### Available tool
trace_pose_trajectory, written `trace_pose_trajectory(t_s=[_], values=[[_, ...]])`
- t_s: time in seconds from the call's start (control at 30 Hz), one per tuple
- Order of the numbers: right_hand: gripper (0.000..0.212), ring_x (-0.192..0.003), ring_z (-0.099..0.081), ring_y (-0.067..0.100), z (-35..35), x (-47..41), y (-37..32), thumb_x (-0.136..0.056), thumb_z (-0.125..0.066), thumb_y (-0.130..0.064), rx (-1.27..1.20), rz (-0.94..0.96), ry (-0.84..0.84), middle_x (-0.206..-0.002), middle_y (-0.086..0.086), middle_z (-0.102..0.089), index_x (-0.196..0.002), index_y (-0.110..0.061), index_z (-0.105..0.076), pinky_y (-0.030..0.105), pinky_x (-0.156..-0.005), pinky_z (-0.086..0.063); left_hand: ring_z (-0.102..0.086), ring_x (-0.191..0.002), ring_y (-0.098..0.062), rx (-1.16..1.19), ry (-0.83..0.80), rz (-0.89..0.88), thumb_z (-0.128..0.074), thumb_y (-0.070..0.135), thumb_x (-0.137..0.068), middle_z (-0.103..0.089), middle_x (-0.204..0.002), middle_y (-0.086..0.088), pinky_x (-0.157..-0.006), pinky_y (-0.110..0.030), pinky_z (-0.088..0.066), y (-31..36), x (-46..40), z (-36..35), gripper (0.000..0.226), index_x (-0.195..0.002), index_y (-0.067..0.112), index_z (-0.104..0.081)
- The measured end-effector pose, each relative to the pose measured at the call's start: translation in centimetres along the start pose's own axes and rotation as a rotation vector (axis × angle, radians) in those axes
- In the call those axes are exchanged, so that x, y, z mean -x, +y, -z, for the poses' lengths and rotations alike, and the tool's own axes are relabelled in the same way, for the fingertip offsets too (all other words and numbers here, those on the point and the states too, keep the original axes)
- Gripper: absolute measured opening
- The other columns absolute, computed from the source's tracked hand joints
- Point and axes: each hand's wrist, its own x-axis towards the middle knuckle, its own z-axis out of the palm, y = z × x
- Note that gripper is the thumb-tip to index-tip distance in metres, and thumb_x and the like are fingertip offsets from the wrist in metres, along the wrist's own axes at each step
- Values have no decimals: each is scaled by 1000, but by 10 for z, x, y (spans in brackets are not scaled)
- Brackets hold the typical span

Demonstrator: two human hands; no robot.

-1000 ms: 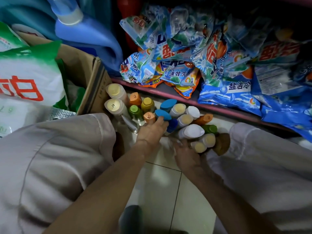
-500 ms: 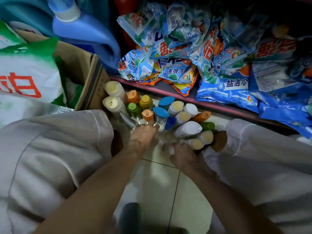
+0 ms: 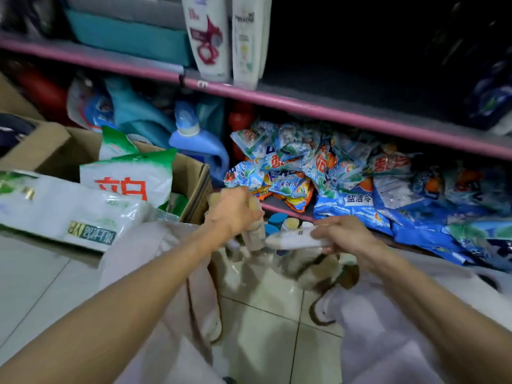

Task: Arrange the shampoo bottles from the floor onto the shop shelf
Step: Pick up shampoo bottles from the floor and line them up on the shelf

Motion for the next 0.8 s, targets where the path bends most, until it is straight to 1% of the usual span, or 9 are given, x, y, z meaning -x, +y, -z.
trace_pose_trajectory(t_s=[0.13,0.23,0.33,0.43,0.5,0.57,0.63,0.7,0.8], values=[[19,-72,-64,16,53,38,-56,-80,-69,-3,-207,120,42,-91,8,-69,-99,-5,-70,20,-50,-56,-58,-84,-22,93,178,-59,-73,45,-74,-64,-86,-3,-65,-28,-38,20,0,71,37,-97,18,-64],[16,-73,-63,15,86,59,-94,-81,-66,-2,-356,239,89,-90,8,-70,-95,-6,-71,18,-49,-55,-62,-96,-25,142,287,-111,-74,46,-71,-70,-96,-6,-73,-29,-44,39,-2,120,40,-100,19,-67],[14,-62,-60,15,110,65,-122,-83,-65,-4,-511,307,157,-84,5,-68,-95,-8,-69,16,-47,-53,-63,-93,-23,149,371,-187,-75,44,-70,-71,-94,-3,-72,-27,-43,60,-3,159,40,-99,18,-68],[10,-53,-59,14,122,54,-134,-84,-65,-5,-730,279,216,-84,9,-67,-93,-7,-68,15,-45,-50,-60,-85,-18,183,366,-242,-75,43,-71,-65,-86,2,-67,-24,-40,79,-7,185,36,-95,18,-66],[16,-52,-60,13,125,42,-137,-85,-64,-4,-866,252,233,-94,14,-64,-101,-1,-64,16,-47,-52,-60,-84,-15,208,346,-256,-75,44,-72,-64,-86,5,-67,-24,-40,89,-12,196,30,-90,22,-64],[25,-45,-59,9,126,29,-138,-87,-63,-4,-903,229,261,-98,17,-63,-111,2,-61,16,-48,-53,-61,-87,-14,226,324,-269,-75,44,-73,-66,-91,4,-68,-24,-44,95,-18,202,28,-88,24,-61],[33,-39,-54,6,126,18,-139,-87,-62,-3,-902,214,298,-87,14,-61,-119,4,-59,15,-43,-49,-61,-90,-13,247,313,-278,-74,45,-73,-67,-98,4,-70,-25,-47,101,-23,206,34,-96,23,-63],[36,-35,-52,5,129,8,-141,-87,-63,-3,-919,185,321,-77,11,-58,-121,4,-58,15,-39,-45,-60,-90,-11,266,323,-283,-74,46,-73,-67,-101,4,-68,-21,-43,105,-27,209,42,-105,21,-64],[36,-41,-57,7,130,-2,-144,-86,-65,-5,-924,160,326,-83,12,-62,-122,1,-59,14,-40,-48,-57,-88,-9,279,345,-291,-74,46,-73,-66,-102,4,-65,-18,-38,110,-32,213,44,-108,21,-64]])
